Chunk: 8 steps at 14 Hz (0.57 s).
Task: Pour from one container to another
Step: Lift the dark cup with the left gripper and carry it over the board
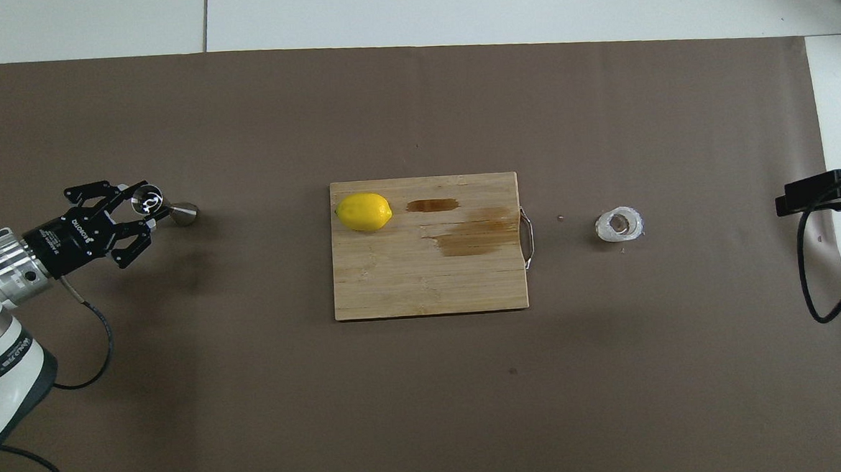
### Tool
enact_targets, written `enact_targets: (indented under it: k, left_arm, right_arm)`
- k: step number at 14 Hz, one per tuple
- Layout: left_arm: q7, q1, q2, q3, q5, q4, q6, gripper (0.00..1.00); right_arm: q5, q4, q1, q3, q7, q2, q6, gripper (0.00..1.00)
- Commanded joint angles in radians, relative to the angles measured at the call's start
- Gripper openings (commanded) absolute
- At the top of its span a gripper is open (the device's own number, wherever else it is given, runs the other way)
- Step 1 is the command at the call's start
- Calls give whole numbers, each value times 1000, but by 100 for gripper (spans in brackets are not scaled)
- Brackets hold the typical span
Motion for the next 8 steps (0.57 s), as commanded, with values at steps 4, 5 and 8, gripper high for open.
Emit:
enact_targets:
  k: [4,5,8]
  left_arm:
    - [-153,-134,-103,1,-19,9,90,0]
    - [-184,-166,-117,1,-19,9,101,0]
    - [-275,-282,-148,-2,-19,10,195,0]
  right_arm:
    - [-2,5,-4,6,13,3,-3,100]
    - [-2,5,-4,6,13,3,-3,100]
    - [-2,5,-4,6,13,3,-3,100]
